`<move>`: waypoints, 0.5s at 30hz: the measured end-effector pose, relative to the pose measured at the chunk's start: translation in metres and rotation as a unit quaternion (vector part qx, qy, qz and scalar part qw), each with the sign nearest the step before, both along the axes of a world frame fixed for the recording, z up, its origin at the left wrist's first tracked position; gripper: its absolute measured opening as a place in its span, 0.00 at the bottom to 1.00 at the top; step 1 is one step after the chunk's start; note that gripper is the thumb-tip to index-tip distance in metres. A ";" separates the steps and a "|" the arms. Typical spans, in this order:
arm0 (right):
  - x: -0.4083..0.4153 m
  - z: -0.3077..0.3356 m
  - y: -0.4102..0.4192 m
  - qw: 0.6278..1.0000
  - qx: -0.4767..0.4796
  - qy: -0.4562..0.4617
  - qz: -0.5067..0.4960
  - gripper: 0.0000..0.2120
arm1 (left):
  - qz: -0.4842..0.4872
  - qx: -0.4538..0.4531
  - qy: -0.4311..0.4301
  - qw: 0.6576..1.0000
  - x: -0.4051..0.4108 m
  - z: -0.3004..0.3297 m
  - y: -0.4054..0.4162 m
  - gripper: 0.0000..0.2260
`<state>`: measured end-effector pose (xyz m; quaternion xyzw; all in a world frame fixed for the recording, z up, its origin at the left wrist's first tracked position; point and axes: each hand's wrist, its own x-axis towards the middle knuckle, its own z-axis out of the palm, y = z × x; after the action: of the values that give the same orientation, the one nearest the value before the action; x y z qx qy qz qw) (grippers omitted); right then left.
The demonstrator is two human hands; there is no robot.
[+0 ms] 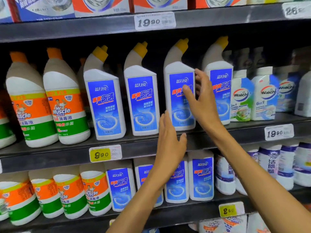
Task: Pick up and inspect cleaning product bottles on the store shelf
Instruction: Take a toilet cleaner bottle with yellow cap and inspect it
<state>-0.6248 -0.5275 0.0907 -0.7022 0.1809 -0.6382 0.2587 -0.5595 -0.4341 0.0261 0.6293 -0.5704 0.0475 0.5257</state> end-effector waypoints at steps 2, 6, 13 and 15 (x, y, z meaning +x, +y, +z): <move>0.002 -0.006 -0.005 0.999 0.020 0.015 0.034 0.26 | 0.027 -0.013 0.024 0.999 -0.003 0.001 -0.007 0.30; -0.002 -0.010 -0.010 0.993 0.052 0.003 0.108 0.21 | 0.039 -0.067 0.140 0.987 -0.013 0.005 -0.012 0.25; -0.024 -0.008 0.016 0.971 0.078 -0.036 0.223 0.11 | 0.099 -0.188 0.181 0.960 -0.033 0.007 -0.002 0.13; -0.036 -0.010 0.026 0.956 0.095 -0.064 0.271 0.12 | 0.067 -0.207 0.212 0.953 -0.040 0.004 0.005 0.08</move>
<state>-0.6608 -0.5015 0.0806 -0.6548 0.0271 -0.5676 0.4984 -0.5998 -0.4295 0.0302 0.5392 -0.3803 0.0652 0.7486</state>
